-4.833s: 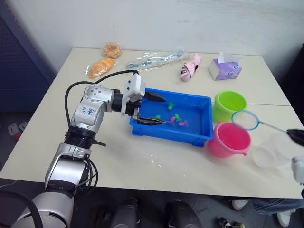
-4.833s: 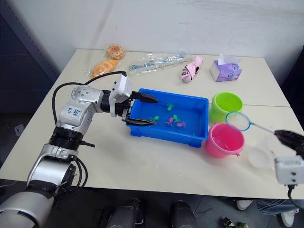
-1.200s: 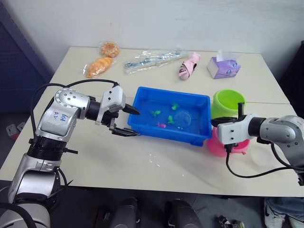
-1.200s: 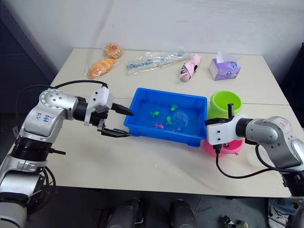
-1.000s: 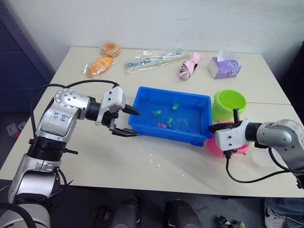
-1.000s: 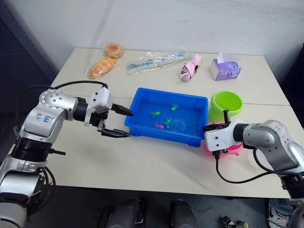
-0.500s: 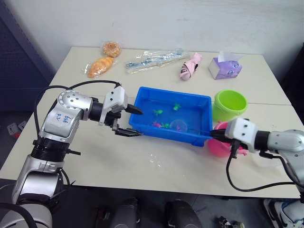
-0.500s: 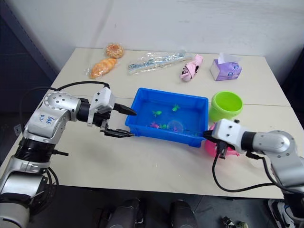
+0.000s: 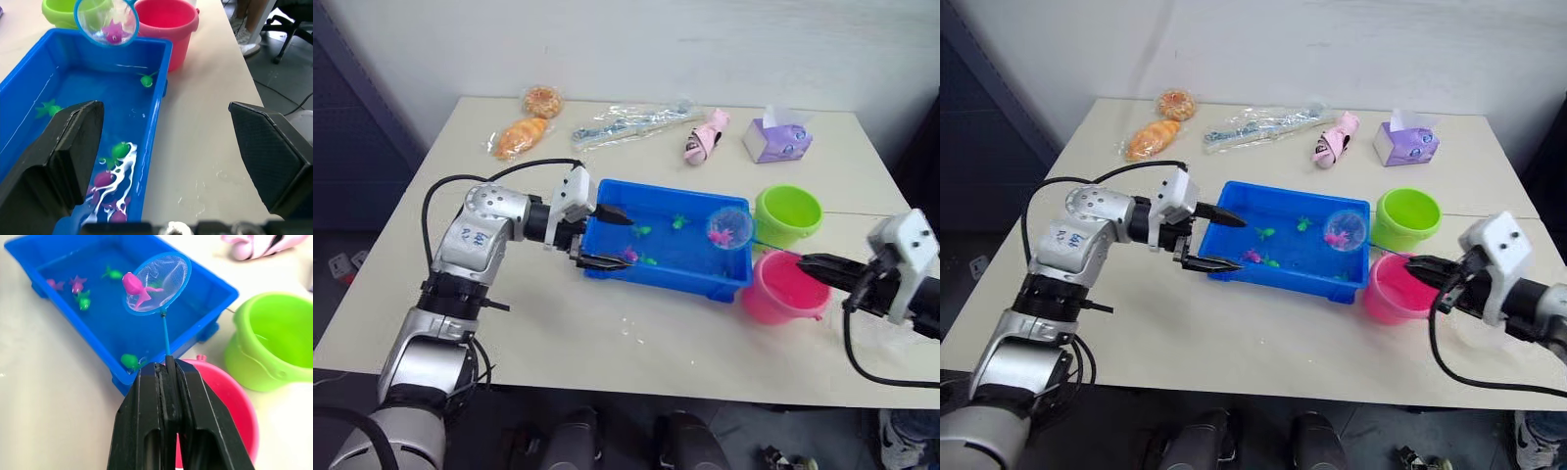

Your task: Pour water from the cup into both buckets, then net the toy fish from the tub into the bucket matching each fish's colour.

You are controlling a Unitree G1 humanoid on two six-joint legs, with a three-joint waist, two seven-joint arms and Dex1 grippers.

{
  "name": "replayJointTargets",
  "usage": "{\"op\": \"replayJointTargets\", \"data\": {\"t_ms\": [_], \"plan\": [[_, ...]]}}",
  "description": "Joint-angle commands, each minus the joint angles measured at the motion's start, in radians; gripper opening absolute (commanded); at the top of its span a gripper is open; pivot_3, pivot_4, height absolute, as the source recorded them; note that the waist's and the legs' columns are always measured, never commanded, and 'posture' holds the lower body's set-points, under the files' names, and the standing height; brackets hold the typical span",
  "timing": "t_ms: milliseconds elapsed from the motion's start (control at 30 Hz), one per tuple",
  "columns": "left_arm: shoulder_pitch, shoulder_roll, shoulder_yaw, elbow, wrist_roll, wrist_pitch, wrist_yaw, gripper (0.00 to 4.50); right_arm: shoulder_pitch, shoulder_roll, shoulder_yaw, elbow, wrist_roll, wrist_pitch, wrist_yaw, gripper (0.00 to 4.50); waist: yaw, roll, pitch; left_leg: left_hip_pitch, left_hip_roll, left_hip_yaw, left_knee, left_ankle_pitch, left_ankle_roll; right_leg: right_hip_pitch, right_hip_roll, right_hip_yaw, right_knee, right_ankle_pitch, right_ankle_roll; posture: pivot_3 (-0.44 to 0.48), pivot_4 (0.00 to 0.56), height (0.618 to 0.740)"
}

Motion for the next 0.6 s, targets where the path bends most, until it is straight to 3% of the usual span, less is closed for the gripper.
{"op": "replayJointTargets", "data": {"t_ms": [33, 167, 333, 533, 600], "plan": [[-0.048, -0.031, 0.003, 0.042, -0.005, -0.046, -0.023, 4.37, 0.138, 0.011, -0.272, -0.137, 0.065, 0.087, 0.018, 0.00, 0.003, 0.000, 0.000, 0.000, 0.000, 0.000, 0.000, 0.000, 0.000, 0.000, 0.000, 0.000, 0.000, 0.000, 0.000, 0.000, 0.150, 0.739], [-0.079, -0.070, -0.008, 0.108, 0.013, -0.103, -0.036, 4.37, 0.300, 0.046, -0.398, -0.238, -0.003, 0.034, 0.032, 0.00, 0.014, 0.000, 0.000, 0.001, 0.000, 0.000, -0.002, 0.000, 0.000, 0.001, 0.000, 0.000, -0.002, 0.000, 0.000, 0.000, 0.150, 0.739], [-0.115, -0.118, -0.016, 0.181, 0.034, -0.168, -0.049, 4.37, 0.417, 0.053, -0.318, -0.301, -0.235, -0.215, -0.008, 0.00, 0.005, -0.001, 0.000, 0.001, -0.001, 0.002, 0.000, -0.001, 0.002, 0.001, 0.000, 0.002, -0.002, 0.001, 0.001, 0.000, 0.150, 0.739], [-0.136, -0.125, -0.008, 0.216, 0.042, -0.197, -0.053, 4.37, 0.627, -0.054, -0.247, -0.146, -0.855, -0.936, -0.029, 0.00, 0.006, 0.000, -0.001, 0.002, -0.001, 0.004, -0.003, 0.000, 0.000, -0.002, 0.002, 0.005, -0.001, 0.001, 0.002, 0.000, 0.150, 0.739], [-0.134, -0.125, -0.007, 0.220, 0.043, -0.204, -0.053, 4.37, 0.648, -0.066, -0.260, -0.071, -0.954, -1.119, -0.047, 0.00, 0.007, -0.001, 0.000, 0.002, -0.001, 0.006, -0.003, 0.000, 0.000, -0.002, 0.003, 0.007, -0.002, 0.001, 0.002, 0.000, 0.150, 0.739]]}}
